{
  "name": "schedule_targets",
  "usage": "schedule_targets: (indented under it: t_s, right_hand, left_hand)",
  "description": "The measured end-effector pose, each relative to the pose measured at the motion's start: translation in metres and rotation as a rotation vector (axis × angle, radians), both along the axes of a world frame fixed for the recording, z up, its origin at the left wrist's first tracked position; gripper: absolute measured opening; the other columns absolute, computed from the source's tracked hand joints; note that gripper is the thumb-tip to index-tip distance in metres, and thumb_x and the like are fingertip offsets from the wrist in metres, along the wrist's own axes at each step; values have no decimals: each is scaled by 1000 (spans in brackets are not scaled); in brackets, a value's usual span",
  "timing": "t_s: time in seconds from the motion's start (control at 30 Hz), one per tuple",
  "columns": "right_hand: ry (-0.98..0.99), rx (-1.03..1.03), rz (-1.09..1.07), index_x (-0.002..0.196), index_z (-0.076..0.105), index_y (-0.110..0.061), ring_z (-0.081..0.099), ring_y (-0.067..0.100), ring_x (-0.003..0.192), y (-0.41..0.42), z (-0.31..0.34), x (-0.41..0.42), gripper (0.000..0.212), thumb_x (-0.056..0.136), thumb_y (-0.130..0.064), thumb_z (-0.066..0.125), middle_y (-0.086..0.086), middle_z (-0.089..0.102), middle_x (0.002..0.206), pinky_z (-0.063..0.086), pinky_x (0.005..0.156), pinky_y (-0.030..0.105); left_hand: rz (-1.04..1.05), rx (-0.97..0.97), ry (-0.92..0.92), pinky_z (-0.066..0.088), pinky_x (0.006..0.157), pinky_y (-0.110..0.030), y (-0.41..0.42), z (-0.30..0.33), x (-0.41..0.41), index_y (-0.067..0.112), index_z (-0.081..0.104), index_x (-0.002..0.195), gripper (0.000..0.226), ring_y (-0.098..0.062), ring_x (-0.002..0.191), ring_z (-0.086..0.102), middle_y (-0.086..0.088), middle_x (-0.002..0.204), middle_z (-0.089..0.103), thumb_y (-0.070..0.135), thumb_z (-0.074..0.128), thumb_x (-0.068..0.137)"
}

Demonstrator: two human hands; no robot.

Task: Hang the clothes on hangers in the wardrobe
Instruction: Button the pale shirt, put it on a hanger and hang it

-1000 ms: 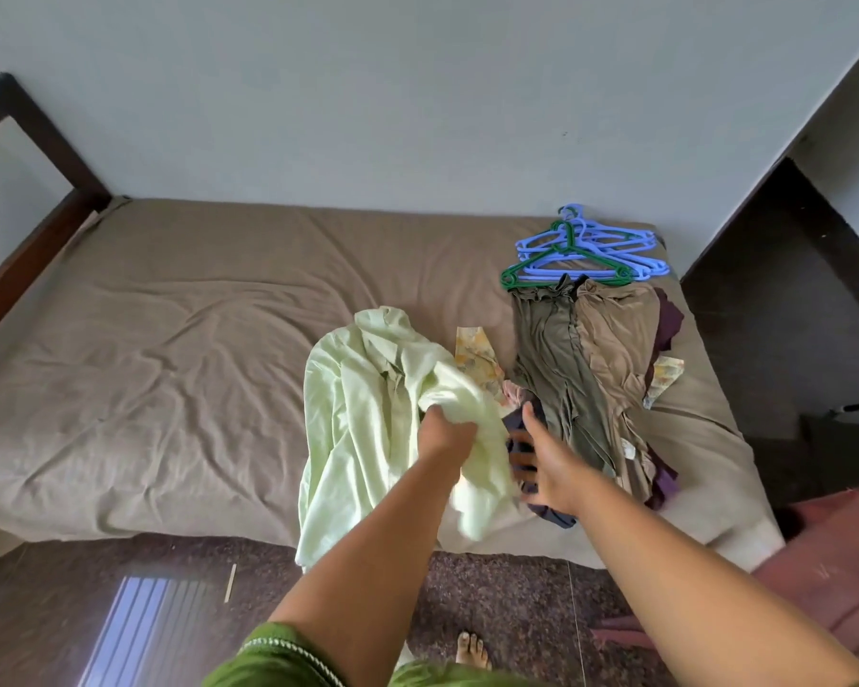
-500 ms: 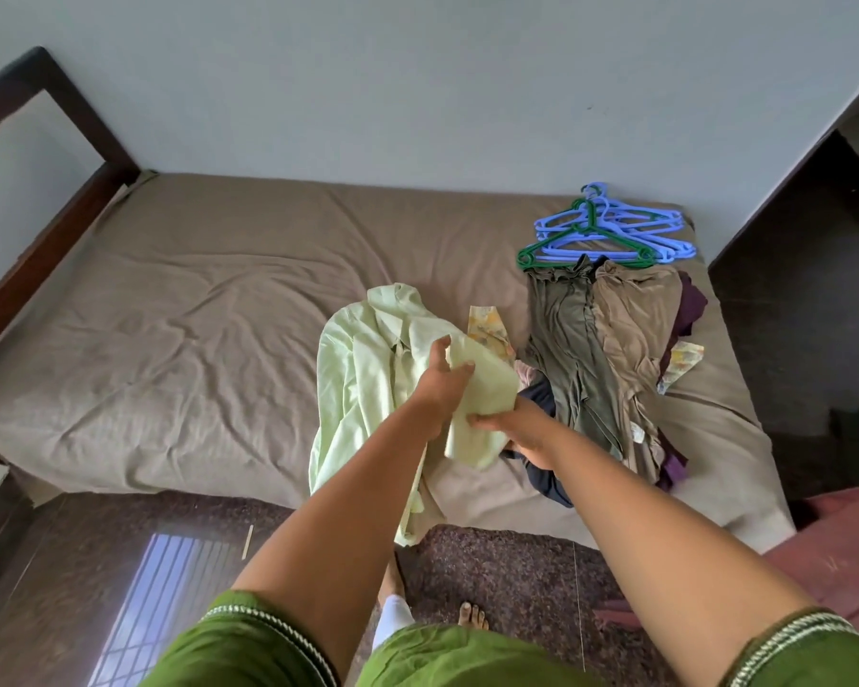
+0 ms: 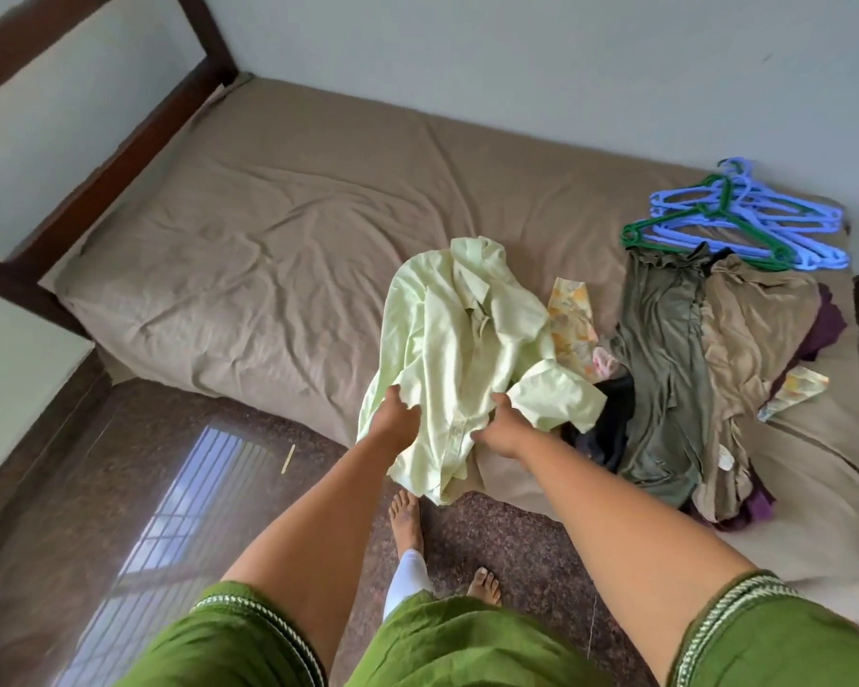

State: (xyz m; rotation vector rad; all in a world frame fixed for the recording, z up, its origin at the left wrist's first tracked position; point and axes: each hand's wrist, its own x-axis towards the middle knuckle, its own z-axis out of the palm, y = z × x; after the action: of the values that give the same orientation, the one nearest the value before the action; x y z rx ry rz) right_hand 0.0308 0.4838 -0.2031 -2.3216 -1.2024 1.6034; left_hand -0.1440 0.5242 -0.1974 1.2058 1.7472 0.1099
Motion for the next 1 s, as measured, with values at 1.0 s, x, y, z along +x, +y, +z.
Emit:
schedule_targets:
  t_s: [1.0]
  right_hand:
    - [-516, 115, 305, 113, 63, -3, 60, 31, 107, 167, -102, -49, 30, 93, -7, 40, 14, 62, 116, 46, 81, 30]
  left_hand:
    - [214, 82, 30, 44, 89, -39, 187, -94, -49, -1, 48, 124, 36, -39, 115, 52, -24, 128, 53, 19, 29, 101]
